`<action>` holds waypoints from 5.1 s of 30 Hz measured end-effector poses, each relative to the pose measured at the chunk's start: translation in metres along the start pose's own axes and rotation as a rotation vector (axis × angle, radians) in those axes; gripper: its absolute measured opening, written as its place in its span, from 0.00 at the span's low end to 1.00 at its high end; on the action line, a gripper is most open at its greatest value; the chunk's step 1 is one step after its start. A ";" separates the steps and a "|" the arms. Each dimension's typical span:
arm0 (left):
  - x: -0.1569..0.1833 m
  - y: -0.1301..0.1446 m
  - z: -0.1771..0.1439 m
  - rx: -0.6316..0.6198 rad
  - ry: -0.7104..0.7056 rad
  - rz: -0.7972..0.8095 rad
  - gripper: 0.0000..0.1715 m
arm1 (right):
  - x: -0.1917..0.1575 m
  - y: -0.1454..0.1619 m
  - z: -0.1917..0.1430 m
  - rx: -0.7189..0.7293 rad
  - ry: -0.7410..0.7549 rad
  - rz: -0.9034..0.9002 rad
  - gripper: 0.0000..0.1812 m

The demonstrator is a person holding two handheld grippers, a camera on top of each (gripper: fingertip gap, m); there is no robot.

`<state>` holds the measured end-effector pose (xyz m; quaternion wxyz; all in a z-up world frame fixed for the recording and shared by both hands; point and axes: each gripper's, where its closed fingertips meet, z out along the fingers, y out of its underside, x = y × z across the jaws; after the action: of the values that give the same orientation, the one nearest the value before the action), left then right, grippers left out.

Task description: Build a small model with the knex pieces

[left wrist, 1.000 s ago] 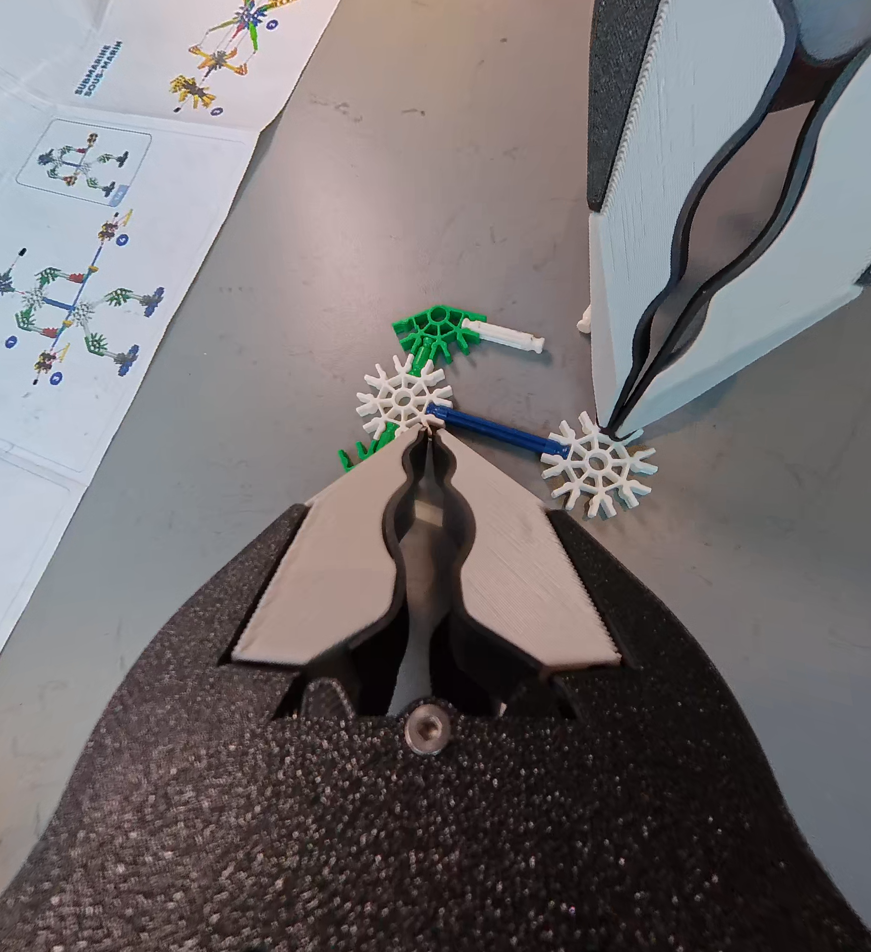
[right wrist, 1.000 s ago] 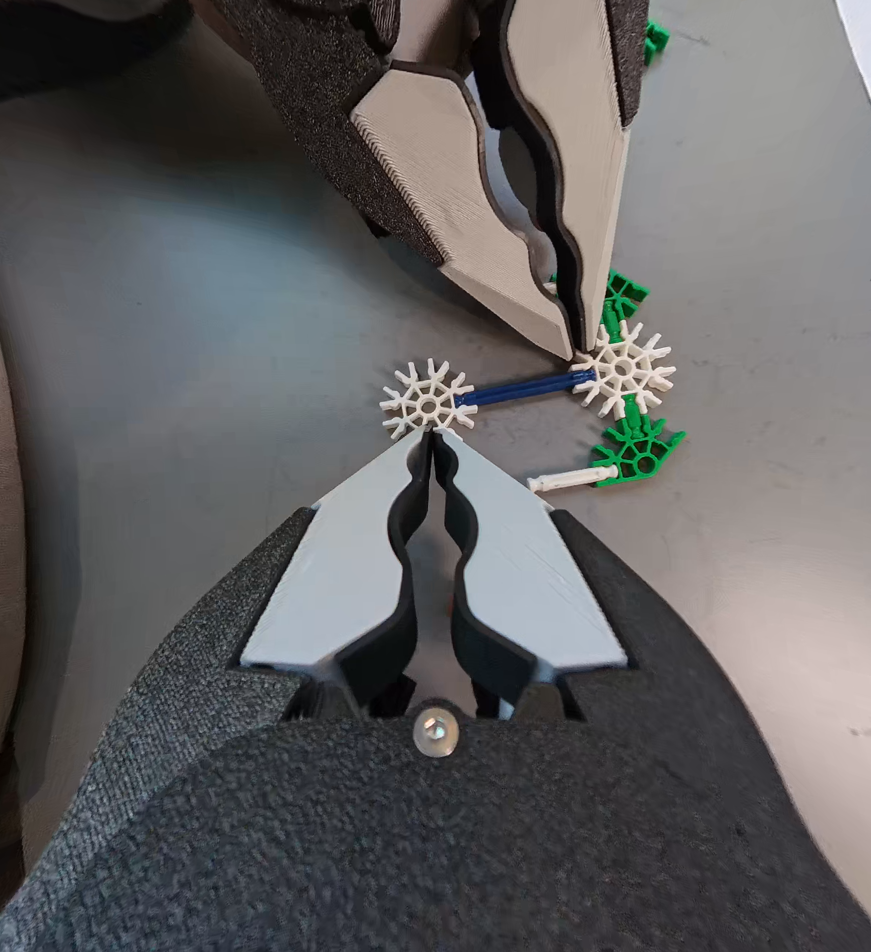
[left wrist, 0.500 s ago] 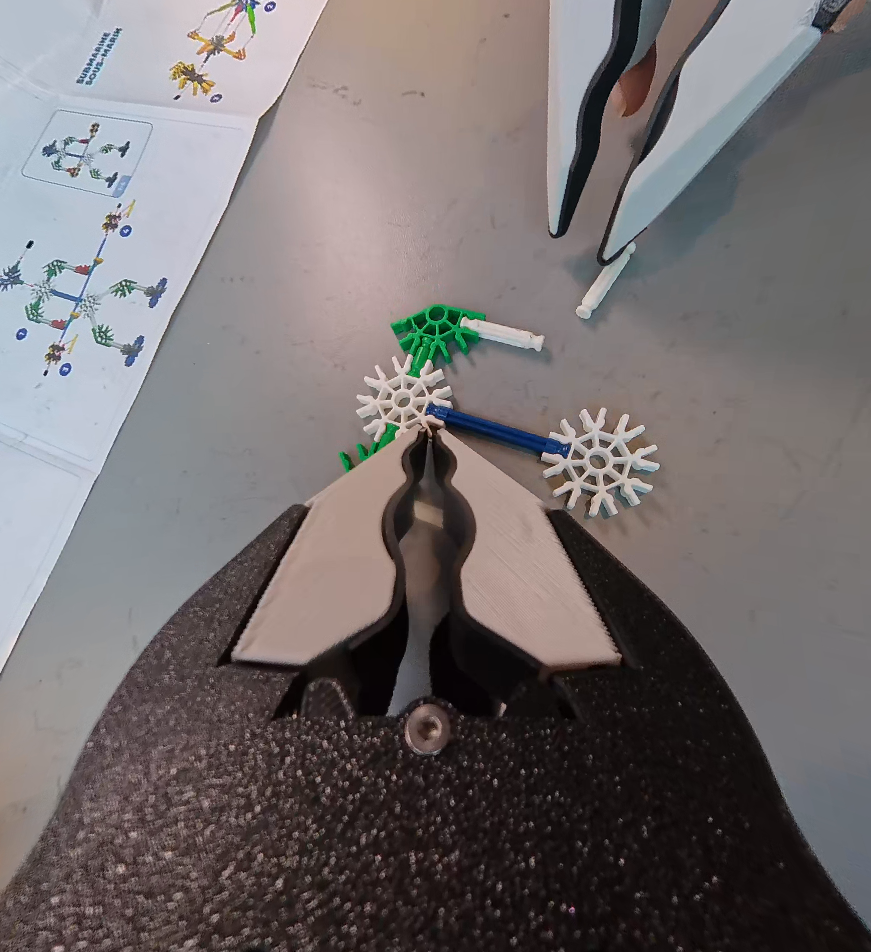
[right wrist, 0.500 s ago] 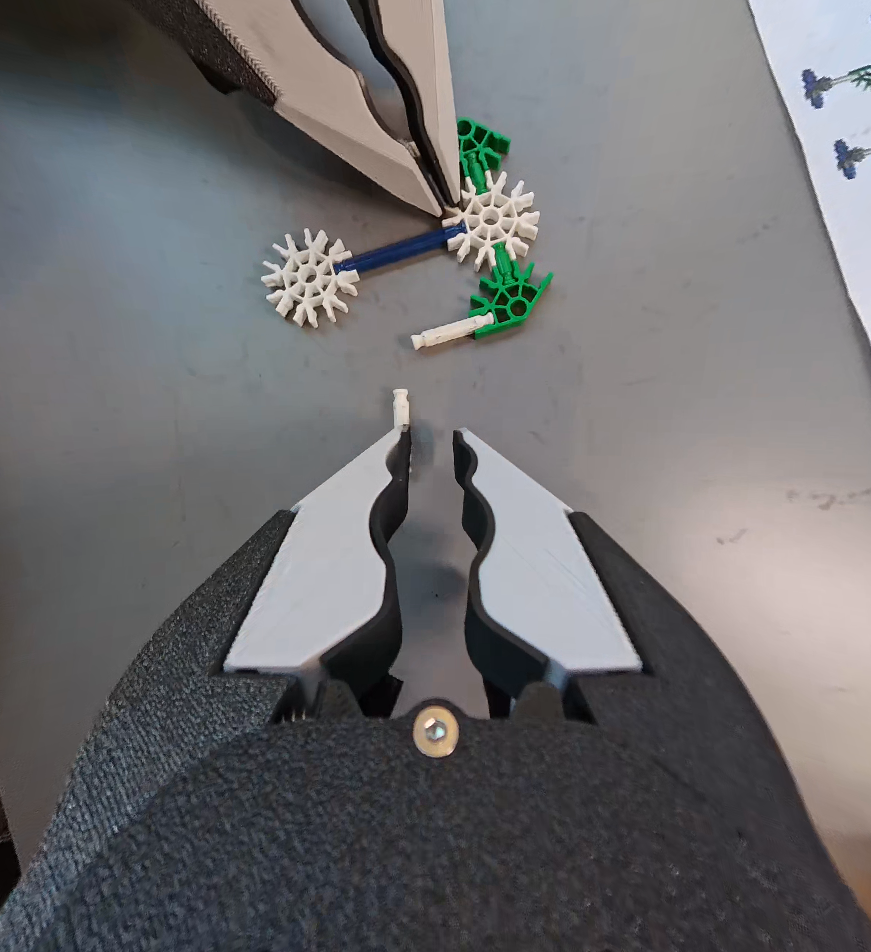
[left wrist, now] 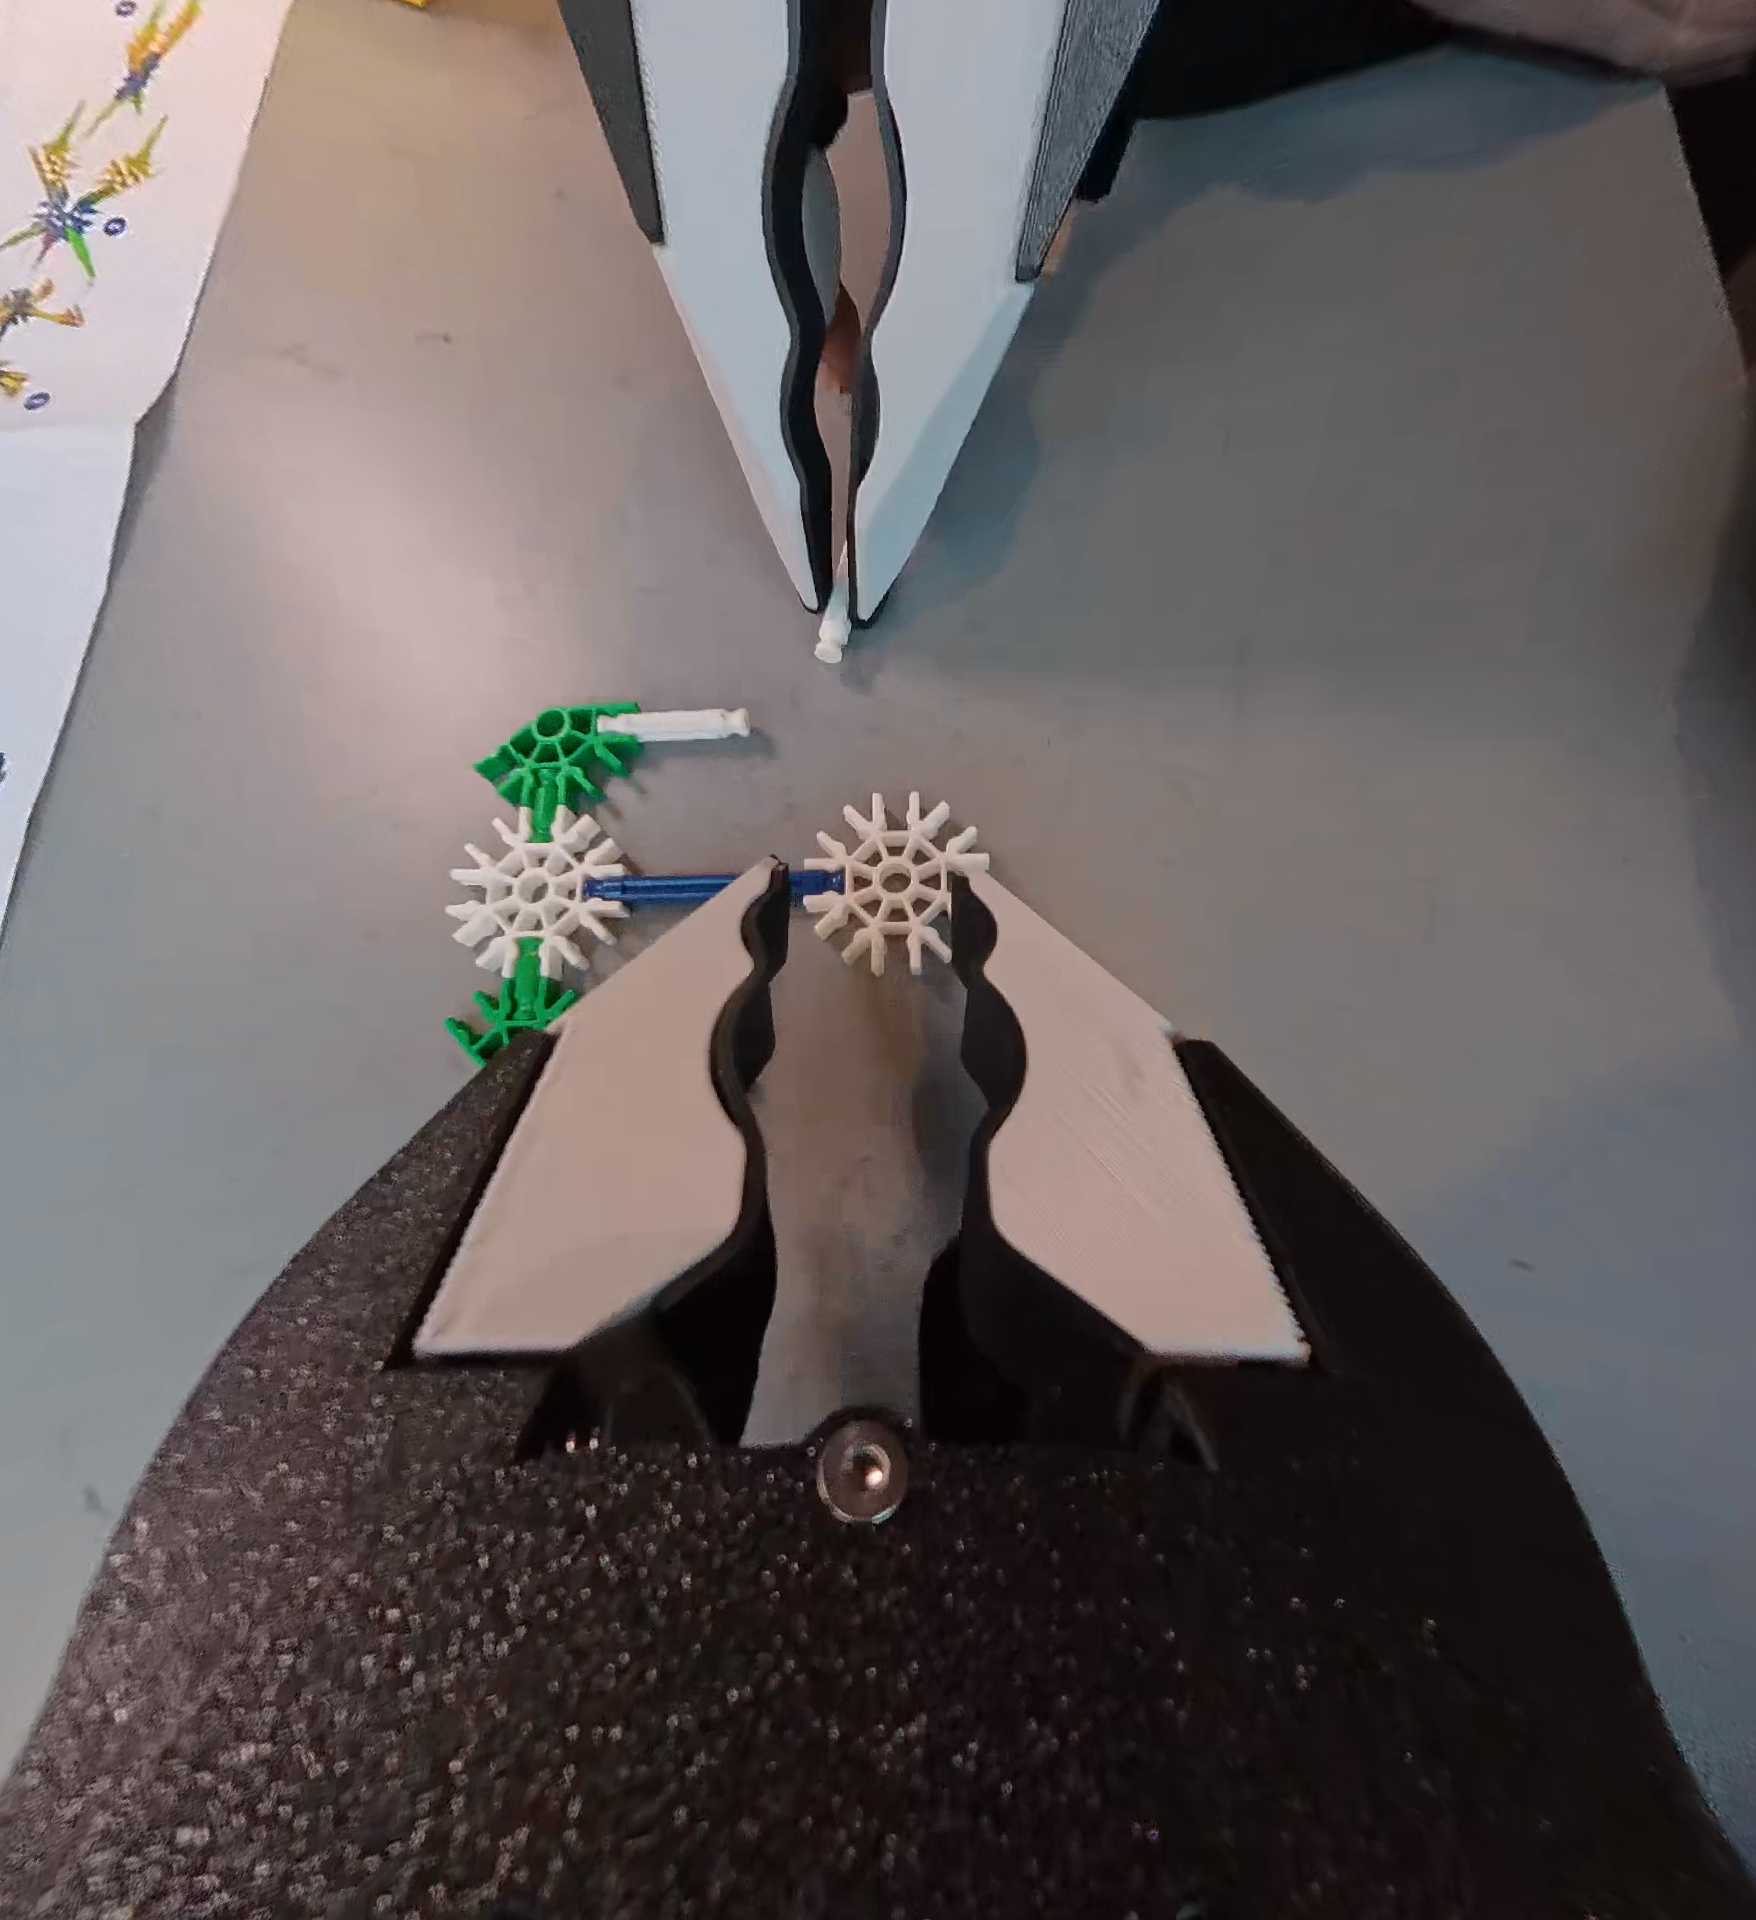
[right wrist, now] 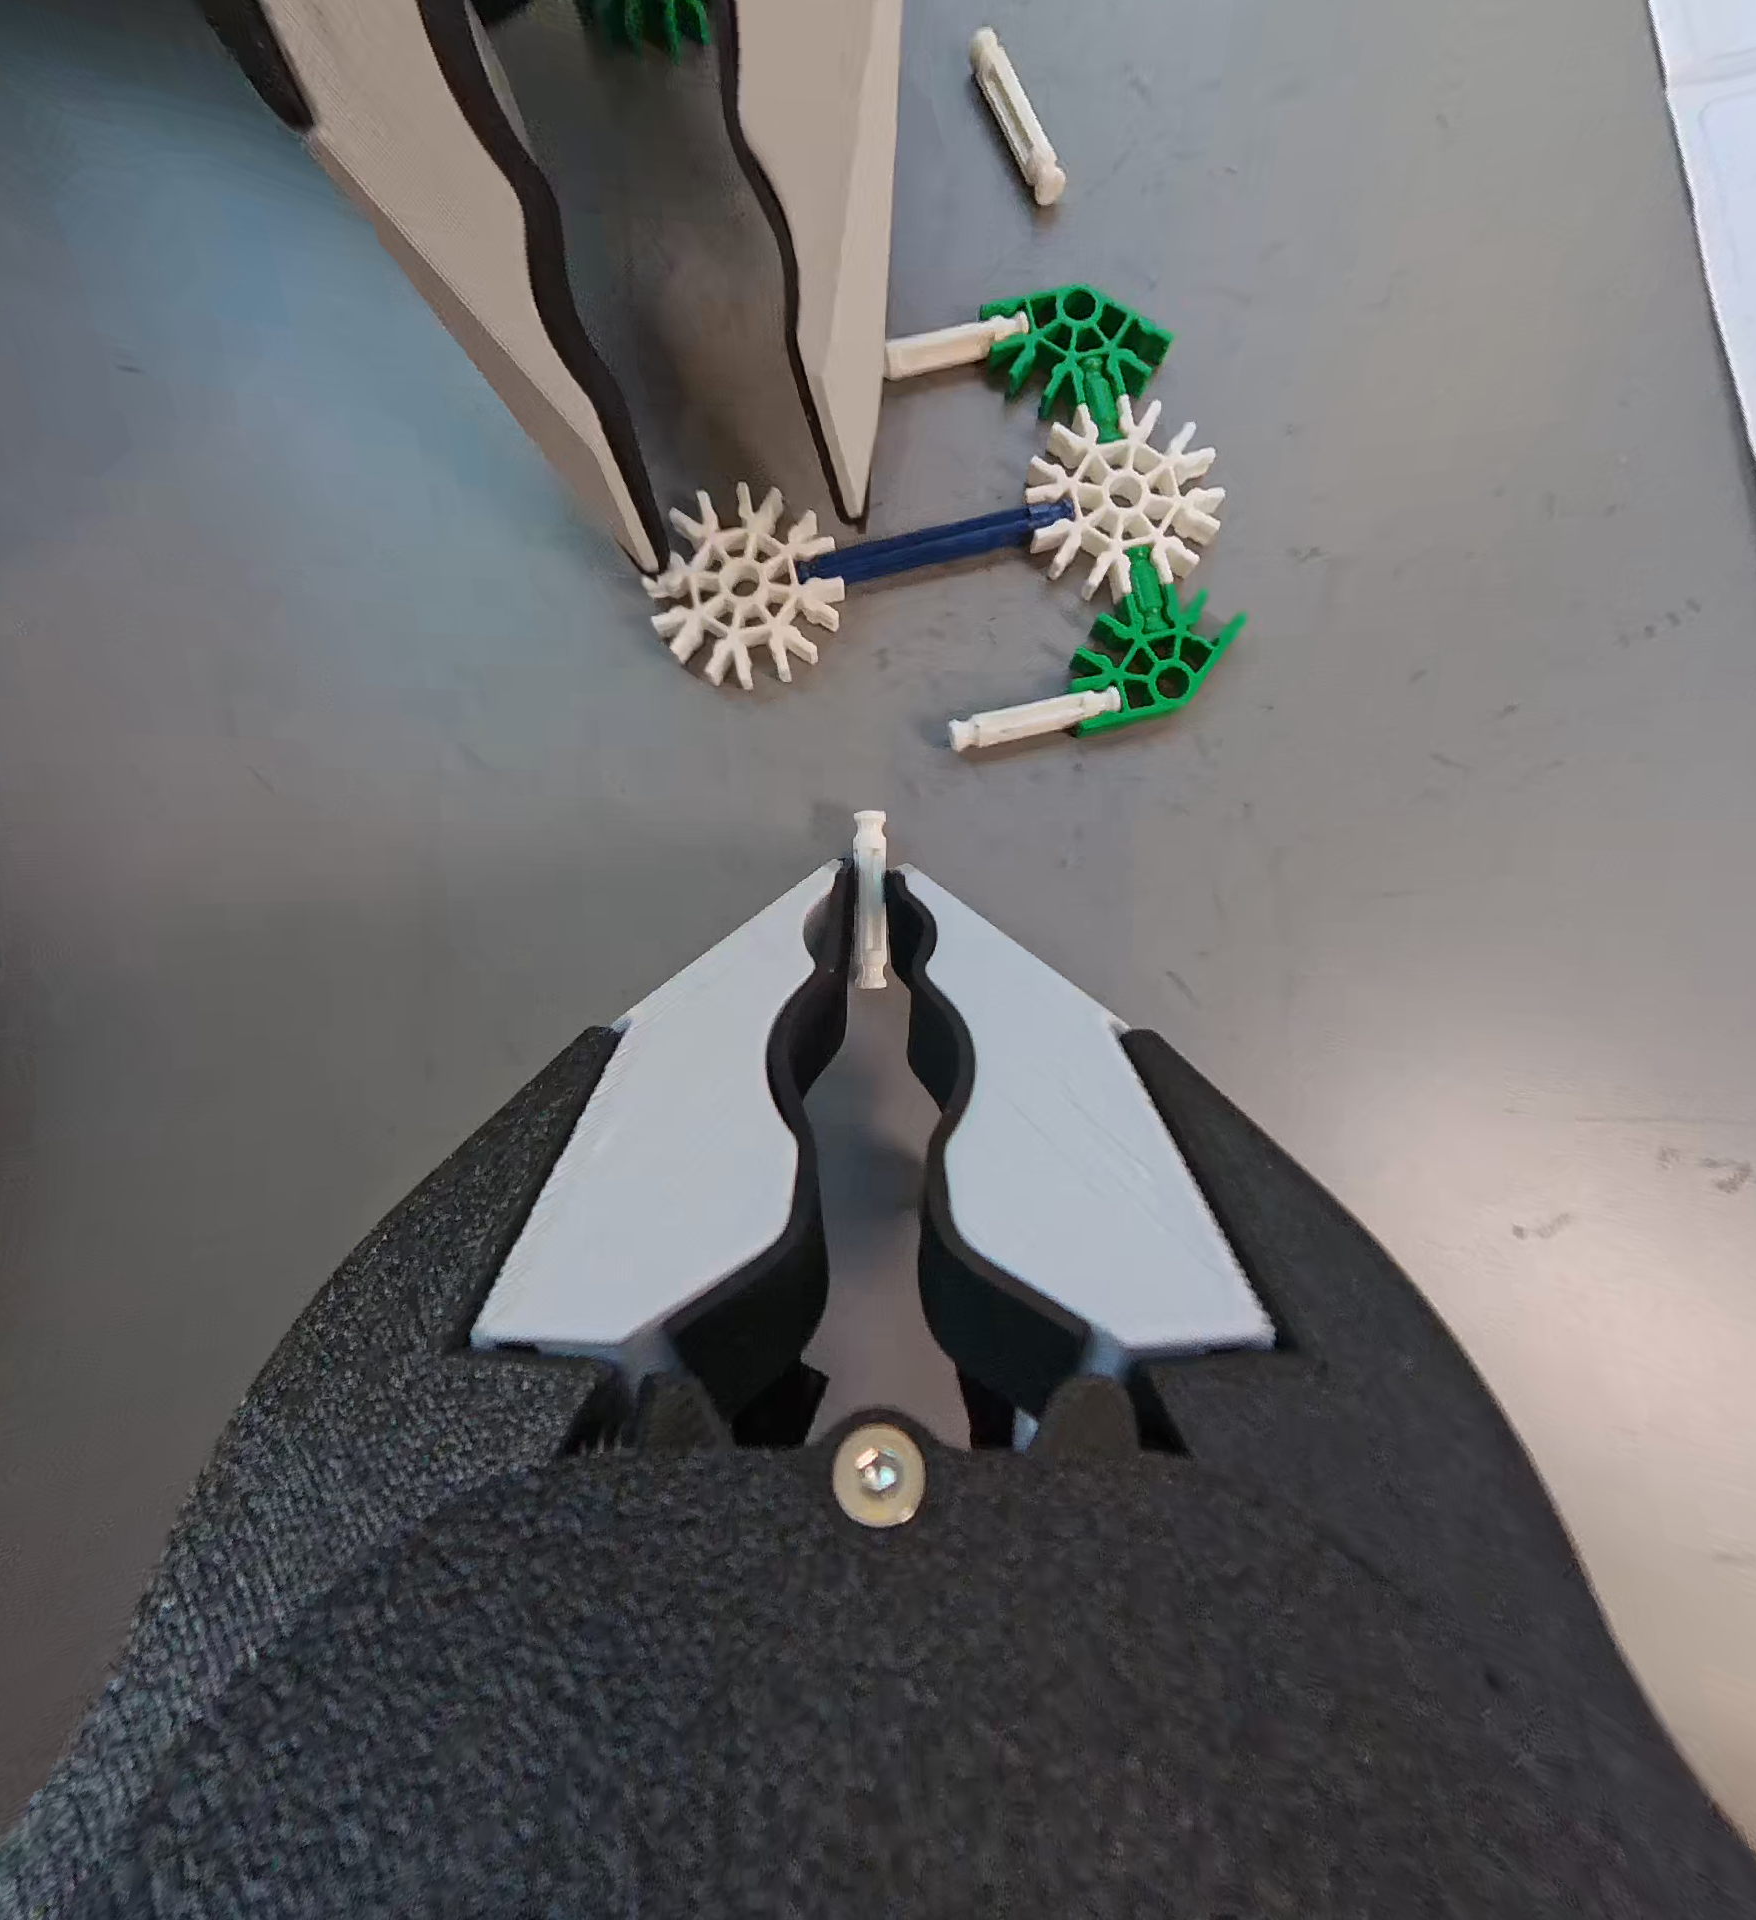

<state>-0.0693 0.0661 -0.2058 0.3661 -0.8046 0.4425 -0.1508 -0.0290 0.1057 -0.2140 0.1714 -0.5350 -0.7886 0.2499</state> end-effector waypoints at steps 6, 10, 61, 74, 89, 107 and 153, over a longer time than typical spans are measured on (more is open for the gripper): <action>0.007 0.002 0.006 -0.005 0.027 0.024 0.19 | -0.011 -0.013 0.000 0.049 -0.029 -0.030 0.02; 0.007 0.001 0.010 -0.002 0.027 0.007 0.14 | -0.012 -0.012 0.003 0.045 -0.030 -0.024 0.02; -0.008 0.000 0.013 0.032 -0.020 -0.045 0.17 | -0.010 -0.019 0.009 0.107 -0.034 0.112 0.02; -0.009 0.000 0.014 0.030 -0.034 -0.044 0.17 | -0.015 -0.026 0.014 0.093 -0.041 0.199 0.02; -0.009 0.000 0.015 0.024 -0.051 -0.034 0.17 | -0.016 -0.028 0.019 0.041 0.084 0.261 0.09; -0.008 0.000 0.015 0.026 -0.052 -0.035 0.17 | -0.011 -0.033 0.018 -0.021 0.132 0.187 0.00; -0.034 -0.010 -0.029 0.147 -0.075 -0.079 0.16 | 0.049 -0.057 -0.025 0.292 0.136 -0.011 0.15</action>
<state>-0.0983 0.0842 -0.1758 0.4343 -0.7974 0.3842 -0.1670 -0.0765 0.1395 -0.1605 0.3019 -0.5157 -0.7335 0.3239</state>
